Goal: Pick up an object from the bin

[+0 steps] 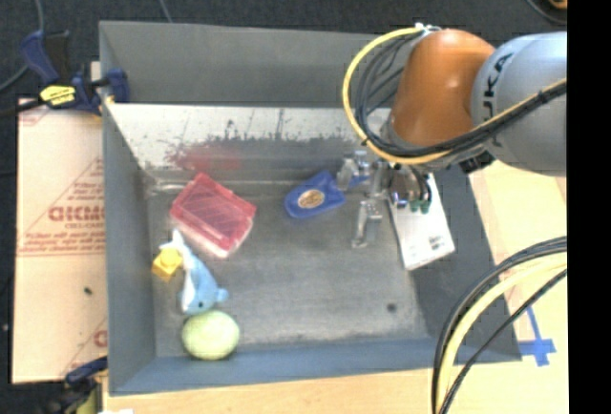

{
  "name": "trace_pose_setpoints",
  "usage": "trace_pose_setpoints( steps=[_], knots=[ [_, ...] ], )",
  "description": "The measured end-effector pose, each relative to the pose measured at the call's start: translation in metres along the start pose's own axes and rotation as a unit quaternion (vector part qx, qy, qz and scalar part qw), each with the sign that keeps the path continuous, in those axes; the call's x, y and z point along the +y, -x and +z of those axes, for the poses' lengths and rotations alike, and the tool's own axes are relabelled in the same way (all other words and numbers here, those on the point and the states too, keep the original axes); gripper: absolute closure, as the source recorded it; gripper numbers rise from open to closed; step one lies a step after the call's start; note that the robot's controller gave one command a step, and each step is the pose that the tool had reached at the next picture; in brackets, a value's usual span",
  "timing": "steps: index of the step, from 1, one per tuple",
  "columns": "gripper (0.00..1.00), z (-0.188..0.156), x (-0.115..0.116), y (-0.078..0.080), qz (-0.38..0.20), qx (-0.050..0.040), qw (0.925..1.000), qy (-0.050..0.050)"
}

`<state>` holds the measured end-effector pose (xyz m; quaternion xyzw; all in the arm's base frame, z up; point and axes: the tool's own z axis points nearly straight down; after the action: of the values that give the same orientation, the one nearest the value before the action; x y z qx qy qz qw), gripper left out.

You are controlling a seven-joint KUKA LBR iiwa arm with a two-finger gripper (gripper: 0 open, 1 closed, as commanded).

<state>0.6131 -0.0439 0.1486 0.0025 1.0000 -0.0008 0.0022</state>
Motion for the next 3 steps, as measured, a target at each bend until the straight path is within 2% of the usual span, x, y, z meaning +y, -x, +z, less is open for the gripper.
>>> trace_pose_setpoints(
  steps=[1,2,3],
  knots=[
    [0.00,0.080,0.039,0.031,-0.036,0.0010,0.9993,0.001],
    [1.00,0.076,0.022,0.037,0.060,-0.0043,0.9982,0.000],
    [1.00,0.076,0.022,0.037,0.059,-0.0043,0.9982,0.000]
  ],
)
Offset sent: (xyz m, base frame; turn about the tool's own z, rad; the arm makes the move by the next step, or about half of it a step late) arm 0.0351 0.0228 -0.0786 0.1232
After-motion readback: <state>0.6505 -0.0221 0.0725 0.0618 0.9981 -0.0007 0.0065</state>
